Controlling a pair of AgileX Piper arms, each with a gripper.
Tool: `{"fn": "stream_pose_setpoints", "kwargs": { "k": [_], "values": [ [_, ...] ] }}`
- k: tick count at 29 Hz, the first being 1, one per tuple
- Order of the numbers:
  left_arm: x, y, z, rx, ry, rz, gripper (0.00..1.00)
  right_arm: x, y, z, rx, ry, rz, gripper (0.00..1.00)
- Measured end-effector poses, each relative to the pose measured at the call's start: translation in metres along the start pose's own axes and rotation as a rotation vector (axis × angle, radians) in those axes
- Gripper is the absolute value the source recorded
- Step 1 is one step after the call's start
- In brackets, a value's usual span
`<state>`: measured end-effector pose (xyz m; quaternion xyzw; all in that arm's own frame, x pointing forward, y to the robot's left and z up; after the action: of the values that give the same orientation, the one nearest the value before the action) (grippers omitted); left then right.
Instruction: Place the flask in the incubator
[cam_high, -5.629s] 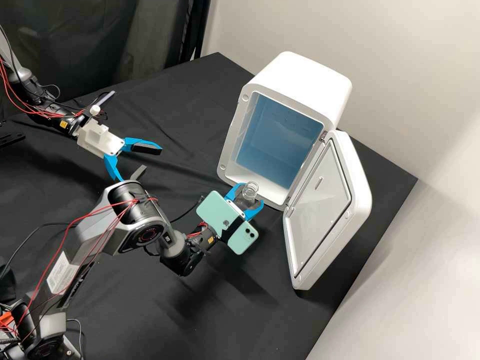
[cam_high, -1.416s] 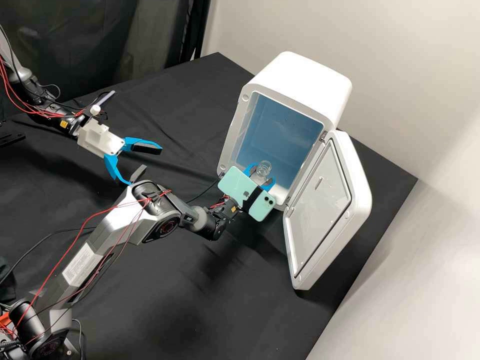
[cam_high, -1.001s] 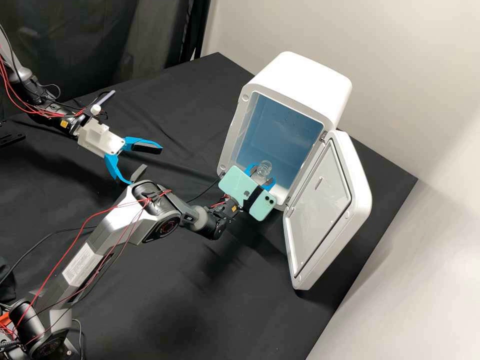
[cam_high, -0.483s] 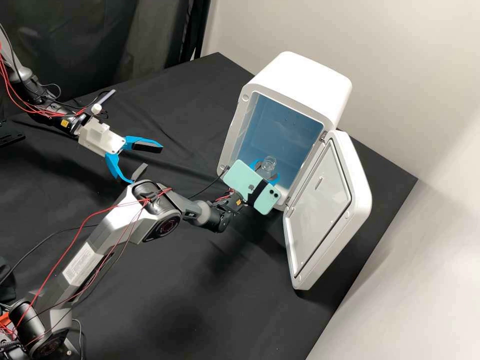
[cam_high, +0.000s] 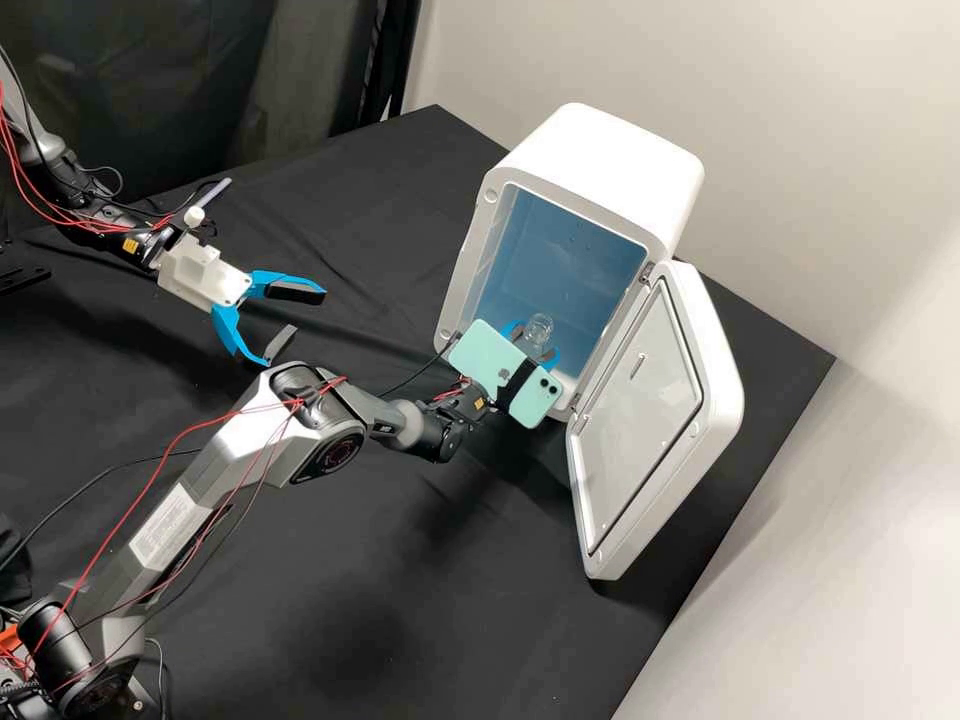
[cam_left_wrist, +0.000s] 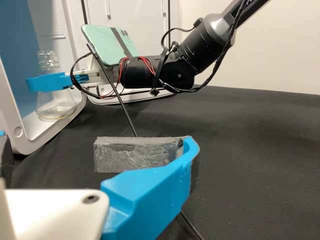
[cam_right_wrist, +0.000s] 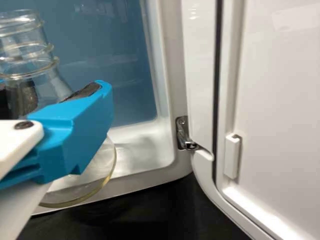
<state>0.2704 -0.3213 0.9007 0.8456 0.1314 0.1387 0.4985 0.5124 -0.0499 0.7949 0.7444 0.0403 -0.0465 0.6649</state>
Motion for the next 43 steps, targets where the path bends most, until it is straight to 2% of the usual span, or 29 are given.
{"fn": "stream_pose_setpoints", "kwargs": {
  "k": [3, 9, 10, 43],
  "values": [
    [0.0, 0.0, 0.0, 0.0, 0.0, 0.0, 1.0, 0.0017, -0.0041, -0.0007, 0.0, 0.002, -0.008, 0.0],
    [0.0, -0.0001, 0.0, 0.0, 0.0, -0.001, 1.0, 0.0023, -0.0045, -0.002, -0.001, 0.006, -0.008, 0.0],
    [0.0, -0.0001, 0.0, 0.0, 0.0, -0.001, 1.0, 0.0023, -0.0045, -0.002, -0.001, 0.006, -0.008, 1.0],
    [0.0, -0.0004, -0.0002, 0.0, 0.002, -0.005, 1.0, 0.0023, -0.0045, -0.002, 0.0, 0.005, -0.007, 1.0]
  ]
}}
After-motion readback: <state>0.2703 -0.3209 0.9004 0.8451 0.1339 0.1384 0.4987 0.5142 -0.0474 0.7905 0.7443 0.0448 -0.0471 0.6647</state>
